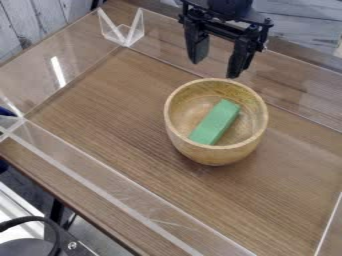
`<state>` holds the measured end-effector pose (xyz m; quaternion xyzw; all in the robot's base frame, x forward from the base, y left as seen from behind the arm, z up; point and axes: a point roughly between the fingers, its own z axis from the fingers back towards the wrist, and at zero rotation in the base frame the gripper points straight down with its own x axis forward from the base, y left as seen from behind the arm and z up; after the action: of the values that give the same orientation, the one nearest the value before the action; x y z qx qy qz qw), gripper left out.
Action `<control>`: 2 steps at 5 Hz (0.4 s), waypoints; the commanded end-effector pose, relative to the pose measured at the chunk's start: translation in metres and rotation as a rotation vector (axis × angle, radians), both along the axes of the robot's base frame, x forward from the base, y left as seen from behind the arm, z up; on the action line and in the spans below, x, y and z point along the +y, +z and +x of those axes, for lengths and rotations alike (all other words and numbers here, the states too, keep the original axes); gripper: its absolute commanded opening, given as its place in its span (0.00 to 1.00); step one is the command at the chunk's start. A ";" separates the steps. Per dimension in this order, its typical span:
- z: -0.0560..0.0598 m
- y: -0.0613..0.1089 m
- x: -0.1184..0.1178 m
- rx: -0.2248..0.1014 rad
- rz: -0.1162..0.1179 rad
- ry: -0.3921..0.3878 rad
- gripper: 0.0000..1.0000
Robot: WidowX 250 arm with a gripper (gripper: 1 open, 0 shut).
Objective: Remove the green block from inside the brown bowl and put it on the table
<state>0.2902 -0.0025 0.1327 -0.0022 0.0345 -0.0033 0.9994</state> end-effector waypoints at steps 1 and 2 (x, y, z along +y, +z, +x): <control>-0.002 -0.012 -0.002 0.020 -0.001 -0.013 1.00; -0.005 -0.029 -0.004 0.044 -0.003 -0.037 1.00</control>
<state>0.2797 -0.0059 0.0916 -0.0039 0.0797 -0.0193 0.9966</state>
